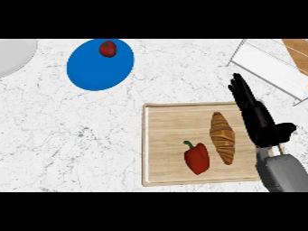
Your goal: Pick the croissant from the tray and place it in the tiered shelf
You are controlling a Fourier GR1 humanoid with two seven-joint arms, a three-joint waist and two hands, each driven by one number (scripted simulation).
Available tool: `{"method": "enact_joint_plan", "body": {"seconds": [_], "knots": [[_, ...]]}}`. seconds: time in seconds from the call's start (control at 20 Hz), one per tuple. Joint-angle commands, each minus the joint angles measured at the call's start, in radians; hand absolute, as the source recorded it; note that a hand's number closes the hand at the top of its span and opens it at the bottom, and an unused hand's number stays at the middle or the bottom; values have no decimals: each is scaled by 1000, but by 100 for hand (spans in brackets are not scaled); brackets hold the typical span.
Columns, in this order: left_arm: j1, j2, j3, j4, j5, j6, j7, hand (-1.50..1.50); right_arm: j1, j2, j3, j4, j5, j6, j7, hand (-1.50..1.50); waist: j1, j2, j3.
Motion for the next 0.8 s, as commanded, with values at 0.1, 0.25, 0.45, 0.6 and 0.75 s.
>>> {"method": "enact_joint_plan", "body": {"seconds": [0.1,0.25,0.45,0.6,0.75], "knots": [[163,-41,-74,102,8,-72,33,0,-85,38,-5,-35,124,-197,66,150,22,9,17],[261,-24,-138,214,6,-124,114,0,-162,91,5,-33,217,-350,109,150,32,18,14],[295,-31,-140,205,25,-117,147,0,-17,-34,-105,81,464,-693,190,150,-15,11,8],[329,-33,-156,227,35,-185,115,0,23,180,72,44,612,-852,268,-150,15,5,15],[331,-6,-104,268,77,-254,87,0,14,212,168,1,804,-886,495,-150,8,1,14]]}}
